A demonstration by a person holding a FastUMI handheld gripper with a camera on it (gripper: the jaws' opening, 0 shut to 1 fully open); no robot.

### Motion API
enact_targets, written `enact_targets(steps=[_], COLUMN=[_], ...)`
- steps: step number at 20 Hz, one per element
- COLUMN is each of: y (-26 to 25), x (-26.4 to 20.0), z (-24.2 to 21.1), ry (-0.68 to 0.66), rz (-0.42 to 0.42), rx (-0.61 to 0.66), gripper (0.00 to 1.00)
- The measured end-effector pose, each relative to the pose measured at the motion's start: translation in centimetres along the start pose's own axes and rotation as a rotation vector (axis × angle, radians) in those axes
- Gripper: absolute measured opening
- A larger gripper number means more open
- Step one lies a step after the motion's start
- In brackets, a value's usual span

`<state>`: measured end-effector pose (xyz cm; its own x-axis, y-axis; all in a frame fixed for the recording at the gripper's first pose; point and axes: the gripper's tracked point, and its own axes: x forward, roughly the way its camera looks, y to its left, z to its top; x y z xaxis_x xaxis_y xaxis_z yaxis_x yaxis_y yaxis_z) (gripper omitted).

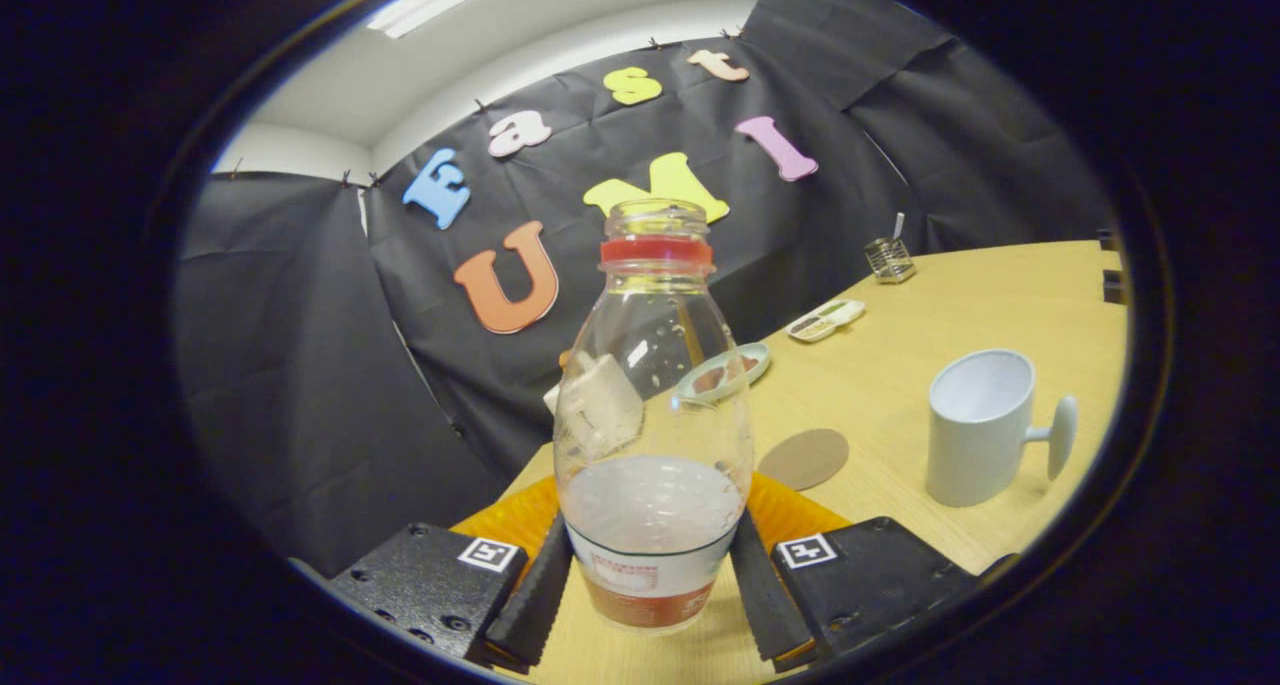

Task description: Take the bottle from table, then pour the juice into the cup, finally place the bottle on the coaster

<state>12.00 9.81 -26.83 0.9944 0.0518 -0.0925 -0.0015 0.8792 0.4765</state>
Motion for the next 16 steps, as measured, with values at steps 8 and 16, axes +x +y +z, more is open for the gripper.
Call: enact_targets(steps=[8, 16], y=[-0.2, -1.9], x=[-0.2, 0.2], z=[2.2, 2.4], ry=[0.012, 0.073], rz=[0.036, -0.039], rx=[0.281, 0.532], gripper=[0.79, 0.78])
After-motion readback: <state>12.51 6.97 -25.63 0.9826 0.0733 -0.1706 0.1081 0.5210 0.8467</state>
